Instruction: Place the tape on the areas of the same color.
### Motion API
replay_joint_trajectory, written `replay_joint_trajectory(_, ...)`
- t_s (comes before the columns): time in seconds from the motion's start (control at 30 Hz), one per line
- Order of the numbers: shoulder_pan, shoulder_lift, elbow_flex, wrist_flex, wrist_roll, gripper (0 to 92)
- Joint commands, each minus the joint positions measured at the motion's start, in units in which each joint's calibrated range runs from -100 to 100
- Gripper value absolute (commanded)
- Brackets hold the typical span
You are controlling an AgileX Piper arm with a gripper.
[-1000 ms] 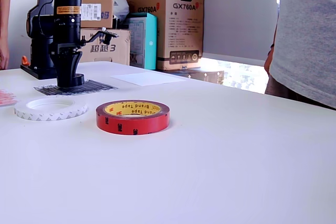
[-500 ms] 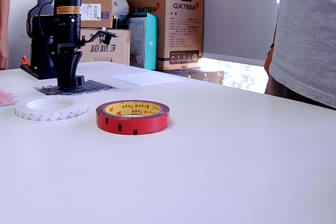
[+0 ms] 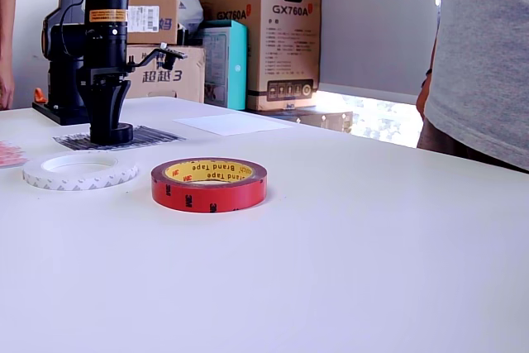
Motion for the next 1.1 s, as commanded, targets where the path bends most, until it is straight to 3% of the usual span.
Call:
replay_joint_trajectory(0.0, -0.44, -0.35, -0.92, -0.75, 0.84, 34.4)
replay_joint_trajectory(0.47, 1.14, -4.56, -0.1, 0.61, 1.9, 34.3)
replay_joint_trajectory(0.73, 5.16, -13.91, 2.17, 7.82, 2.4, 33.8)
replay_joint_trajectory(1.07, 4.61, -12.98, -5.1, 7.9, 6.16, 34.3)
